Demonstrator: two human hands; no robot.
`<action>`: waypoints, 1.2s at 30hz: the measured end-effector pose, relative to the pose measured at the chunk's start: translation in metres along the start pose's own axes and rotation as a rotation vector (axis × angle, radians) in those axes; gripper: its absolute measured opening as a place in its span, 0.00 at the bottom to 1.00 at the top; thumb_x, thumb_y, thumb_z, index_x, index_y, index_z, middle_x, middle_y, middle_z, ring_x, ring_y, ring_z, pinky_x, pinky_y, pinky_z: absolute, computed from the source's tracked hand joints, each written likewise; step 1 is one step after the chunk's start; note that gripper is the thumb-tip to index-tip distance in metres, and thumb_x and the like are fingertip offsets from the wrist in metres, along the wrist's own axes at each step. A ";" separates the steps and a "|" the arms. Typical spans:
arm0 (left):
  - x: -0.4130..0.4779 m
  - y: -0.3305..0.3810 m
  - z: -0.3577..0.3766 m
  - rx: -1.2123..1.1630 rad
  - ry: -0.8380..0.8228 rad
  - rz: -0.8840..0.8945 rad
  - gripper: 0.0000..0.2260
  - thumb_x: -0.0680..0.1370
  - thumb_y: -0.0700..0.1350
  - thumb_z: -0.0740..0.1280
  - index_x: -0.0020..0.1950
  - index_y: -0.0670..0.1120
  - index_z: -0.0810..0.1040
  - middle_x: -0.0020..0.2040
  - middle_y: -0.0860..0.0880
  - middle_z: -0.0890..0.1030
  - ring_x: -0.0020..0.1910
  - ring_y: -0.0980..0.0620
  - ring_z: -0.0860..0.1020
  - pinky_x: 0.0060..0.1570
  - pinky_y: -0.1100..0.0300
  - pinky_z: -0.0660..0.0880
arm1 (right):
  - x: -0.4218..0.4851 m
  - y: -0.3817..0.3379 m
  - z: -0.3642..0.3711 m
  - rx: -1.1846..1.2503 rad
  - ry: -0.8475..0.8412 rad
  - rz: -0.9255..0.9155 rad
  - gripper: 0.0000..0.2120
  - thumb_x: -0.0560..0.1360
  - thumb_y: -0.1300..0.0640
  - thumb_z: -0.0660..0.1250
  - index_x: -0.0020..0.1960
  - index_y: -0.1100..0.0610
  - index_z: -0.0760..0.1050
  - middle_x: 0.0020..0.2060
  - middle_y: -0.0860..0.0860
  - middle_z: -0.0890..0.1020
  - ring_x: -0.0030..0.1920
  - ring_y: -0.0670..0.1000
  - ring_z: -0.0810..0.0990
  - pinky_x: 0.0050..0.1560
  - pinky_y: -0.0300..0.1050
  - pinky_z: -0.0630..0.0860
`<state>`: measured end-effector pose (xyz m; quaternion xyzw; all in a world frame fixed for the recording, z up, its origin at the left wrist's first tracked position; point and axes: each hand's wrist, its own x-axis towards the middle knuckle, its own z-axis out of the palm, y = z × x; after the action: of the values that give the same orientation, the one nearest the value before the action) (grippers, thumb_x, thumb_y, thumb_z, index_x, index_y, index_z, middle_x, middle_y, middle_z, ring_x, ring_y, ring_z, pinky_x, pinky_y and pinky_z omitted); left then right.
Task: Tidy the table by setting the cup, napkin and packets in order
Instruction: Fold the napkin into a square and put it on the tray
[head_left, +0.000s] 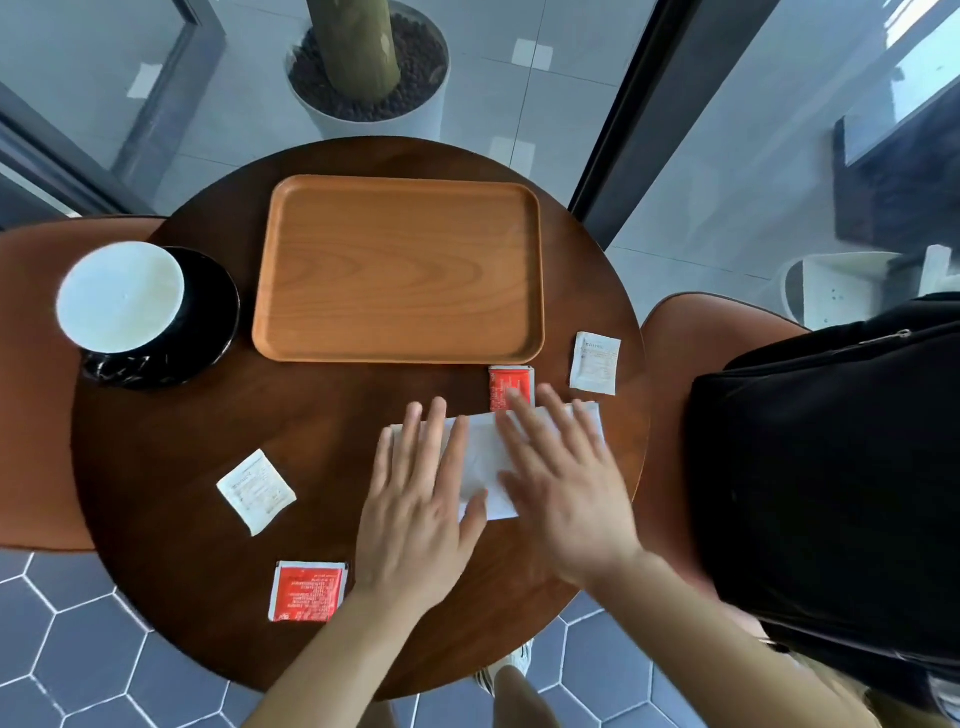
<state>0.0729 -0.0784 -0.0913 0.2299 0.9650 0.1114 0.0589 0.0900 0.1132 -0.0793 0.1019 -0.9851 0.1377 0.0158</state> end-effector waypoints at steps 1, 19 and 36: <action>0.001 0.001 0.004 0.035 -0.041 -0.002 0.31 0.83 0.59 0.52 0.81 0.44 0.56 0.82 0.40 0.55 0.81 0.40 0.52 0.77 0.39 0.56 | -0.001 -0.008 0.007 -0.030 -0.059 -0.009 0.26 0.81 0.49 0.61 0.77 0.56 0.65 0.80 0.52 0.61 0.80 0.59 0.54 0.78 0.62 0.54; 0.003 -0.001 0.009 0.098 -0.162 -0.054 0.33 0.83 0.63 0.47 0.83 0.46 0.47 0.83 0.43 0.50 0.82 0.42 0.48 0.77 0.38 0.55 | -0.018 0.022 0.024 -0.214 -0.200 0.132 0.43 0.81 0.31 0.46 0.81 0.63 0.47 0.81 0.59 0.48 0.81 0.57 0.44 0.79 0.59 0.51; -0.012 0.011 -0.039 -0.387 0.015 -0.756 0.32 0.78 0.50 0.71 0.78 0.45 0.64 0.70 0.43 0.74 0.67 0.44 0.75 0.61 0.50 0.77 | -0.017 0.015 0.009 -0.110 -0.090 0.108 0.36 0.83 0.35 0.46 0.81 0.58 0.50 0.81 0.54 0.51 0.81 0.56 0.45 0.79 0.60 0.45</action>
<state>0.0823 -0.0816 -0.0505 -0.1565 0.9431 0.2626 0.1308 0.1036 0.1285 -0.0936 0.0538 -0.9949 0.0792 -0.0306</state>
